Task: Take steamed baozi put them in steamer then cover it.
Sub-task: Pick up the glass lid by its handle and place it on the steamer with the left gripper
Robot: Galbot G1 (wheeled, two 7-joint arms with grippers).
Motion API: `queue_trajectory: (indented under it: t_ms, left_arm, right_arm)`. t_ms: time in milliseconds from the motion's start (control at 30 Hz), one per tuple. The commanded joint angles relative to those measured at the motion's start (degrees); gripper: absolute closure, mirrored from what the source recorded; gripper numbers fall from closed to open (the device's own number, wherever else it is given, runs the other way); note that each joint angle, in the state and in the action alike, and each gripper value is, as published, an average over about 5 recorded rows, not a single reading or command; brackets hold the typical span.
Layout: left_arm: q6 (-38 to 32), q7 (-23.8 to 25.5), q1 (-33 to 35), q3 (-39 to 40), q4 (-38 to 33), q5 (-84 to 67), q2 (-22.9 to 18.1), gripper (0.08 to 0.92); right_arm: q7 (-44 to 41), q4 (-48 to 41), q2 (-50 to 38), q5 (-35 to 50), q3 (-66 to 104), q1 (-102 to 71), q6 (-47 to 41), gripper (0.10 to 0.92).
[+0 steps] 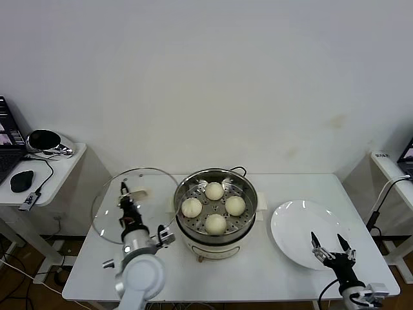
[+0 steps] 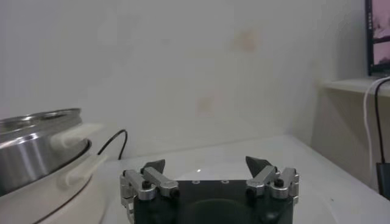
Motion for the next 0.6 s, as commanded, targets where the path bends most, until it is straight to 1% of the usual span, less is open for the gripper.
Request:
queue_trajectory:
  t_ms: [33, 233, 433, 600]
  left_arm:
    - [1.96, 4.95, -8.23, 10.84, 3.2, 3.07, -3.88, 0.863]
    - [2.35, 5.54, -12.1, 15.24, 6.73, 3.04, -6.25, 0.863]
    - [2.29, 4.55, -11.95, 19.66, 7.62, 2.28, -6.66, 0.863]
    - [2.43, 3.68, -13.71, 22.21, 10.38, 0.76, -8.42, 0.863]
  right_arm:
    - [0.06, -0.26, 0.77, -0.3, 0.71, 0.3, -0.14, 0.203]
    - [0.05, -1.14, 1.29, -0.84, 1.01, 0.39, 0.26, 0.203]
    - [0.04, -1.25, 1.25, -0.89, 1.12, -0.01, 0.44, 0.203]
    - [0.03, -1.51, 1.36, -1.06, 1.08, 0.03, 0.58, 0.203]
